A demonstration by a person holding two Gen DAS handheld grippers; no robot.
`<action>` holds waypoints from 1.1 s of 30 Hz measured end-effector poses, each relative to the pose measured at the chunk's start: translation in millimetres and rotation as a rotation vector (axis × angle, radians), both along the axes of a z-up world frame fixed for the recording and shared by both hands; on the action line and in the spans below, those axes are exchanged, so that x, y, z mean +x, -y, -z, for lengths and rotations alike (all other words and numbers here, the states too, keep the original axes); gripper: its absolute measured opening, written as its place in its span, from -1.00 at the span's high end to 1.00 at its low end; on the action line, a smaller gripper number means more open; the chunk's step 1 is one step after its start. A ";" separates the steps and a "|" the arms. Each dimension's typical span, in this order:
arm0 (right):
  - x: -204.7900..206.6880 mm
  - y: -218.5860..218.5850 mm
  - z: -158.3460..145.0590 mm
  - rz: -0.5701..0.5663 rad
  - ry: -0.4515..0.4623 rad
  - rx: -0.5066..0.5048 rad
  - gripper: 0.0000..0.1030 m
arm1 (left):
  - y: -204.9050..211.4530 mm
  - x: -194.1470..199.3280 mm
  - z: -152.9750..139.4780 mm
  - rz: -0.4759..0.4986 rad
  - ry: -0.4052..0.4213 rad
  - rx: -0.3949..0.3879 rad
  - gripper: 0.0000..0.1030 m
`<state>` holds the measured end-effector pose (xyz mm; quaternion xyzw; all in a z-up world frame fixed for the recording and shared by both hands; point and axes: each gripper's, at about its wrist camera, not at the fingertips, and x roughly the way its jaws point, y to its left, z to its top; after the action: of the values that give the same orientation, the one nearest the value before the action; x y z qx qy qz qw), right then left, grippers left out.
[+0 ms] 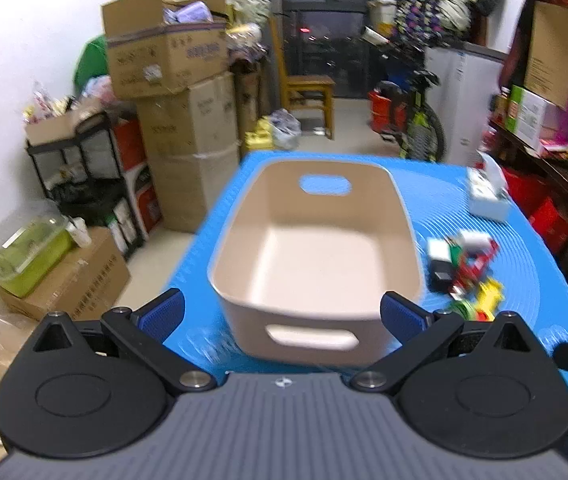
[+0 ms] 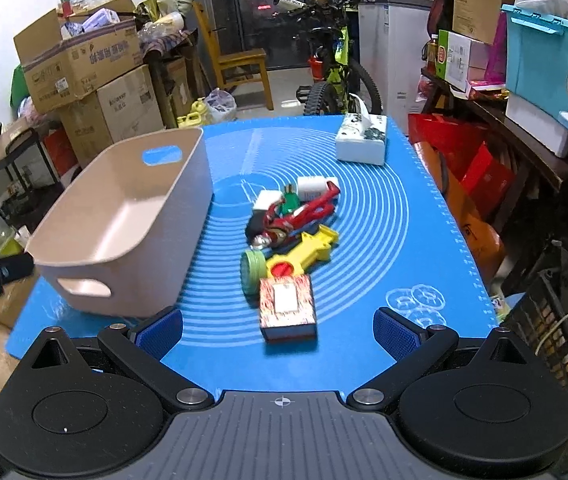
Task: Organize rigid objects
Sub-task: 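Move the left tool onto the beige bin rim and grip it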
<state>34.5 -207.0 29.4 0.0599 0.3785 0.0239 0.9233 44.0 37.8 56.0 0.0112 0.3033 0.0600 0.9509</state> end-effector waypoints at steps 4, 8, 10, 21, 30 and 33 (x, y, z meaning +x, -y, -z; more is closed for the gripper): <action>13.9 -3.2 -8.5 -0.003 0.025 -0.003 -0.95 | -17.0 22.6 -20.6 -0.044 0.006 -0.027 -0.99; 27.4 -4.3 -12.9 -0.003 0.030 0.000 -0.95 | -25.8 48.0 -33.0 -0.078 -0.006 -0.002 -0.99; 35.4 -3.5 -11.4 0.003 0.023 0.001 -0.95 | -31.0 61.4 -33.8 -0.067 -0.025 0.022 -0.99; 84.9 -11.0 27.2 0.042 -0.075 -0.022 -0.95 | -62.7 114.2 8.7 0.019 -0.199 -0.002 -0.69; 110.4 -20.4 73.0 0.061 -0.187 -0.062 -0.84 | -88.2 143.8 42.9 -0.007 -0.293 -0.007 -0.56; 116.1 -20.5 83.6 0.073 -0.214 -0.064 -0.78 | -93.2 147.8 52.1 -0.001 -0.322 -0.029 -0.38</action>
<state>150.6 -186.5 -54.2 0.0465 0.4729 -0.0285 0.8794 191.8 131.0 3.9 0.0071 0.4529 0.0536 0.8899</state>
